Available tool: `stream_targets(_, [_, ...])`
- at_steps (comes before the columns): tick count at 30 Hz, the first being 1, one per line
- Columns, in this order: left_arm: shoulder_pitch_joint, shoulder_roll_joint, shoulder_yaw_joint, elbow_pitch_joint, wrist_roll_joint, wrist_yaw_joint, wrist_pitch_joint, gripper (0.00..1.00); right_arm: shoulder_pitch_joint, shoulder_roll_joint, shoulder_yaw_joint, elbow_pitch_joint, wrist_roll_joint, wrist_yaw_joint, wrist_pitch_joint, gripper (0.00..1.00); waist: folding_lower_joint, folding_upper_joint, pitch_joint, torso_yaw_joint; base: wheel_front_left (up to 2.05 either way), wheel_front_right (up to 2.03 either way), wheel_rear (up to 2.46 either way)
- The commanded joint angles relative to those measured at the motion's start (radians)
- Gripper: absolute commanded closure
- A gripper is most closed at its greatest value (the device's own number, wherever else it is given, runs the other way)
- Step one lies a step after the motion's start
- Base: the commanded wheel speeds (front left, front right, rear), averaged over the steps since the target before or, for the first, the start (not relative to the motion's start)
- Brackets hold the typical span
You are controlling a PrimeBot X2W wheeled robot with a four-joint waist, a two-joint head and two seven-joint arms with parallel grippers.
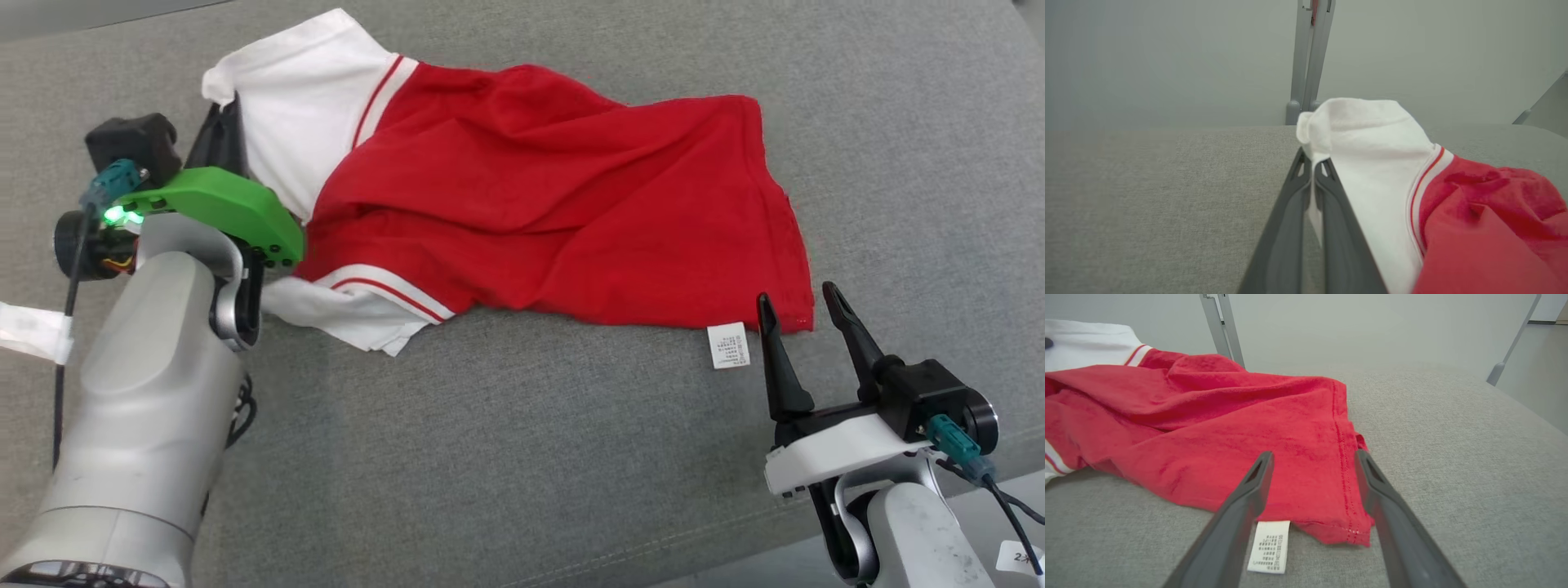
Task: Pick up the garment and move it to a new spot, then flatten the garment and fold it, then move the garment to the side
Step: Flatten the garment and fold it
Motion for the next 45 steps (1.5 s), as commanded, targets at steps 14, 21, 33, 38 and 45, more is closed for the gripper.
stream_targets(14, [-0.064,0.126,0.009,0.054,0.048,0.073,-0.007,1.00,-0.006,-0.002,0.024,-0.001,0.004,-0.001,0.006,0.00,0.0000,0.0000,-0.006,-0.018,0.00,0.00,0.00])
stream_targets(21, [-0.016,0.091,0.002,0.090,0.036,0.043,-0.018,0.00,-0.009,-0.002,0.019,0.007,0.012,-0.001,0.011,0.00,0.0000,0.0000,-0.020,0.017,0.00,0.00,0.00])
stream_targets(33, [0.223,0.031,0.010,-0.059,0.039,-0.009,-0.022,0.00,0.026,-0.003,-0.003,0.018,0.010,-0.001,0.016,0.00,0.0000,0.0000,-0.117,0.129,0.00,0.00,0.00])
stream_targets(38, [0.350,-0.005,-0.011,-0.127,0.003,-0.052,0.029,0.00,0.044,-0.003,-0.011,0.023,0.014,-0.001,0.021,0.00,0.0000,0.0000,-0.151,0.160,0.00,0.00,0.00])
stream_targets(45, [0.415,-0.035,-0.050,-0.197,-0.036,-0.065,0.173,0.00,0.037,-0.003,0.005,0.027,0.028,-0.001,0.022,0.00,0.0000,0.0000,-0.159,0.154,0.00,0.00,0.00])
